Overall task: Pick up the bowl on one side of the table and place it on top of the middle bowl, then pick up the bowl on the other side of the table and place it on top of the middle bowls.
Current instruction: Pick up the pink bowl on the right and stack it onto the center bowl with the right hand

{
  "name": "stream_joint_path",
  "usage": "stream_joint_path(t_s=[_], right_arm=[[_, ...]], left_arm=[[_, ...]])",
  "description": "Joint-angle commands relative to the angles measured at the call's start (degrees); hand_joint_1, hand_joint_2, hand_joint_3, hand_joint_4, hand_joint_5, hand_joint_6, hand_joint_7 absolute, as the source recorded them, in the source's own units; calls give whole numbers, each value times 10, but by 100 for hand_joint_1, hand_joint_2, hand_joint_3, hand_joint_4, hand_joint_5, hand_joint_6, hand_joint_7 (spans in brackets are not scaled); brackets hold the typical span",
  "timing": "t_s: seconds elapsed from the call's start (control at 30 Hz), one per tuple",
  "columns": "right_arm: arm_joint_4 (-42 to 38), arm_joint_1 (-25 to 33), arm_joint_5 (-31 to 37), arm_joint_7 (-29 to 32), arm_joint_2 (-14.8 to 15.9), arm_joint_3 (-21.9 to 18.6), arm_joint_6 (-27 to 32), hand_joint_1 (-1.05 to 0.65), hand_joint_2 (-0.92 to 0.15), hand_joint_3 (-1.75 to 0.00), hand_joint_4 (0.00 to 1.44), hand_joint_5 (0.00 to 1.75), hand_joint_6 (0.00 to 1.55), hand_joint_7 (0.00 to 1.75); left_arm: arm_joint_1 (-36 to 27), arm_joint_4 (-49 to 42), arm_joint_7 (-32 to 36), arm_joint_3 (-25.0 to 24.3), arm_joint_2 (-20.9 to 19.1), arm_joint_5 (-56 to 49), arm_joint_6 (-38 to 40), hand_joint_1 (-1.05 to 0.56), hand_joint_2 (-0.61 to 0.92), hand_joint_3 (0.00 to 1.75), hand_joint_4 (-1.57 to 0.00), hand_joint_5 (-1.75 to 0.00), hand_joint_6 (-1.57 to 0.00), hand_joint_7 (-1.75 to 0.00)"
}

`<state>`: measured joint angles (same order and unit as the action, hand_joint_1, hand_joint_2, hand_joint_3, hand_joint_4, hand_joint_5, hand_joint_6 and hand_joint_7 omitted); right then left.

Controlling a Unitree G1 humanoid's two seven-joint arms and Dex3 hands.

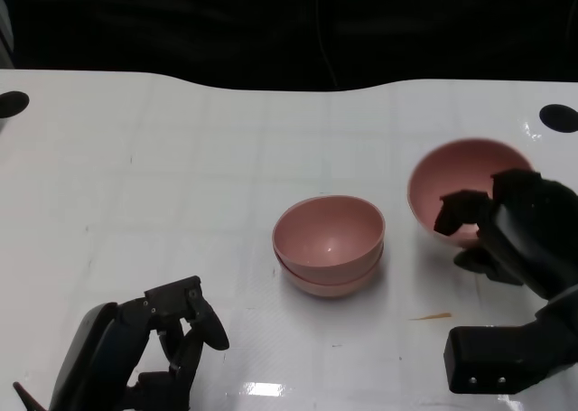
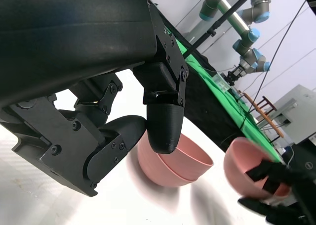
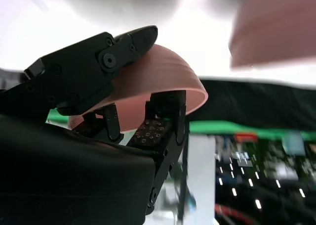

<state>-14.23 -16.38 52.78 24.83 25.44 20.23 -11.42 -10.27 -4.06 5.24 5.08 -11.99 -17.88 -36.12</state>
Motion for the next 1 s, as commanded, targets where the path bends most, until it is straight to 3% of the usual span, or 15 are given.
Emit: stream_joint_path(t_s=[0.03, 0.13, 0.23, 0.27, 0.3, 0.37, 0.4, 0.53, 0.63, 0.73, 1.0], right_arm=[[11, -6, -23, 15, 6, -11, -36, 5, -76, -1, 98, 175, 85, 158], [9, -21, -47, 8, 4, -14, -73, 6, -76, -2, 97, 175, 82, 163], [-2, -38, -74, 2, -3, -15, -109, 2, -78, -6, 96, 175, 89, 149], [-9, -44, -86, 1, -6, -16, -124, 4, -65, -33, 98, 175, 93, 145], [-16, -50, -100, -4, -10, -16, -137, 5, -38, -87, 99, 175, 95, 143], [-30, -64, -126, -19, -18, -16, -161, 4, -21, -127, 99, 175, 94, 146], [-36, -68, -134, -25, -21, -16, -169, 3, -19, -133, 99, 175, 93, 147], [-71, -98, -144, -31, -34, -8, -218, 3, -22, -139, 100, 175, 87, 158], [-102, -124, -147, -42, -54, 2, -244, -5, -15, -151, 101, 175, 89, 154], [-130, -141, -163, -69, -71, 9, -264, -6, -14, -152, 100, 175, 89, 155], [-199, -169, -187, -126, -106, 14, -276, -10, -31, -130, 97, 175, 75, 174]], left_arm=[[-3, -3, -4, -3, -7, 0, -7, -11, 38, 135, -88, -168, -82, -144], [-5, 0, -6, -3, -7, 0, -3, -11, 38, 134, -87, -169, -82, -144], [-7, 3, -7, -3, -7, -2, 2, -12, 38, 133, -87, -169, -82, -145], [-7, 2, -7, -3, -8, -3, 2, -12, 38, 133, -87, -170, -81, -145], [-6, 0, -6, -3, -8, -4, 1, -12, 38, 133, -87, -170, -81, -145], [-4, -4, -4, -3, -9, -6, -3, -11, 38, 132, -87, -169, -81, -145], [-3, -5, -4, -3, -9, -7, -4, -11, 39, 132, -87, -169, -81, -144], [-5, -3, -11, -2, -11, 1, 1, -11, 40, 130, -86, -170, -81, -144], [-5, -5, -13, -3, -11, 1, 0, -12, 41, 129, -86, -169, -81, -144], [-5, -7, -12, -4, -10, -2, -3, -11, 41, 128, -86, -169, -81, -144], [-5, -5, -12, -4, -9, -6, -1, -11, 41, 128, -86, -169, -80, -144]])
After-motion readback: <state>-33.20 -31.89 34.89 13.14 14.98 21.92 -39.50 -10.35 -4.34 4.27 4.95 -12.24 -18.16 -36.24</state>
